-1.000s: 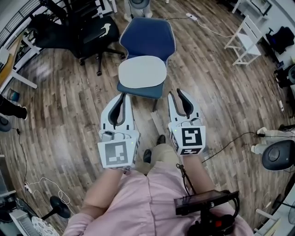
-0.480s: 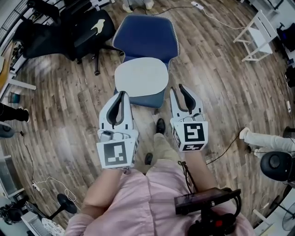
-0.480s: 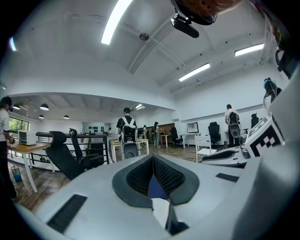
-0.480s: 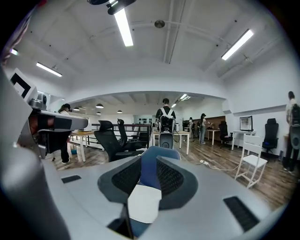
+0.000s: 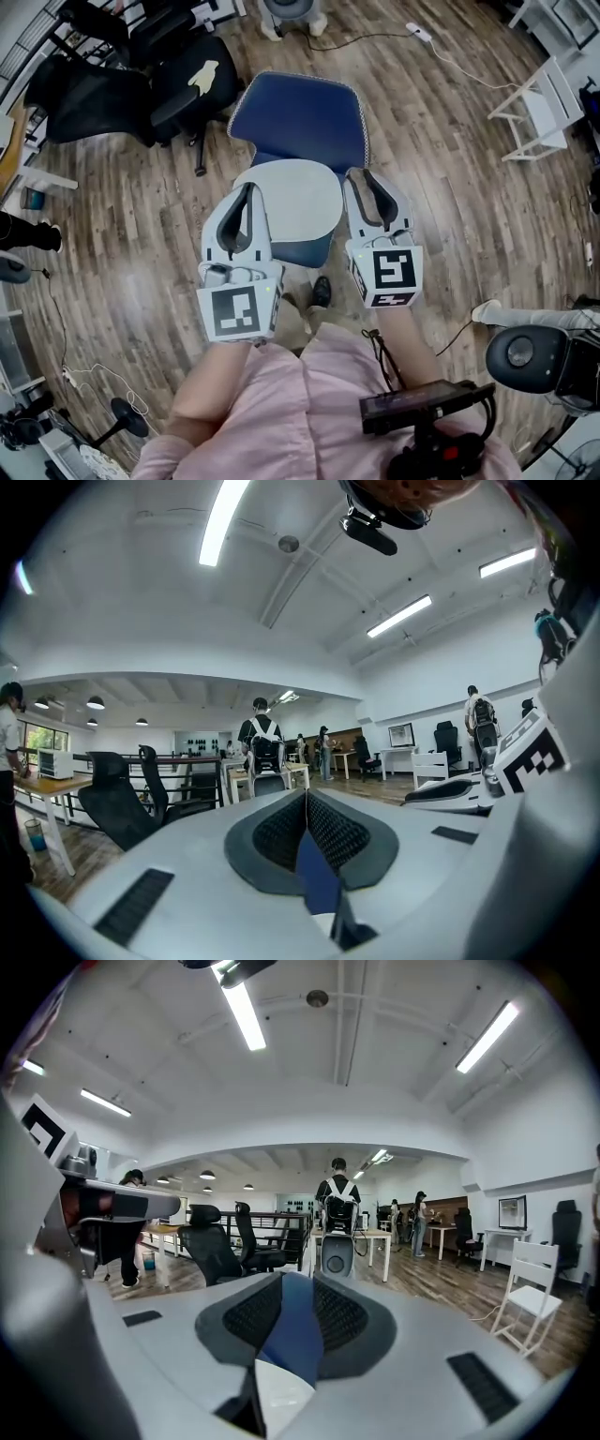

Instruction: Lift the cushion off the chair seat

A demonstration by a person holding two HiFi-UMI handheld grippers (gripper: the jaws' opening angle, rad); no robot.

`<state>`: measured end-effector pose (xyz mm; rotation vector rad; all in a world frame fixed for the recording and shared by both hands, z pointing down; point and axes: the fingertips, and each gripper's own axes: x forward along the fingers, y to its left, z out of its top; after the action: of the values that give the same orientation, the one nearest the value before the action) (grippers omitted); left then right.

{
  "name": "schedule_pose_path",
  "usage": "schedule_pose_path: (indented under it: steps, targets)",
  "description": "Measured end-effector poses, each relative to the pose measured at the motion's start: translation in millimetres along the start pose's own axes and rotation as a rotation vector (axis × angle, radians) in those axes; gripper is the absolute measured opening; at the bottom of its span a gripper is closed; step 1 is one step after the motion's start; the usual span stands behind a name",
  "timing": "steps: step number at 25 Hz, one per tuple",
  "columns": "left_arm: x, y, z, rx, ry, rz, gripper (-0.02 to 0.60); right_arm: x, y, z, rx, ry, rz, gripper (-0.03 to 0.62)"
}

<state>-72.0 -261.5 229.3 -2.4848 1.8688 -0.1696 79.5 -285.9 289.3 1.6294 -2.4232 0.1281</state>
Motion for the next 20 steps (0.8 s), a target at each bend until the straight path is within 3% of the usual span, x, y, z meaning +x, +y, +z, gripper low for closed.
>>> schedule_pose_path:
  steps: [4, 9, 20]
  targets:
    - [32.8, 9.4, -10.5, -0.016, 0.037, 0.0, 0.014, 30.0, -10.2, -3.8, 0.003, 0.02, 0.003, 0.103]
    - [73.7, 18.8, -51.8, -0.036, 0.119, -0.035, 0.014, 64.5, -14.8, -41.4, 0.035, 0.111, 0.003, 0.11]
    - [123.3, 7.1, -179.7, -0.064, 0.244, -0.152, 0.014, 115.1, -15.7, -204.8, 0.136, 0.34, -0.049, 0.129]
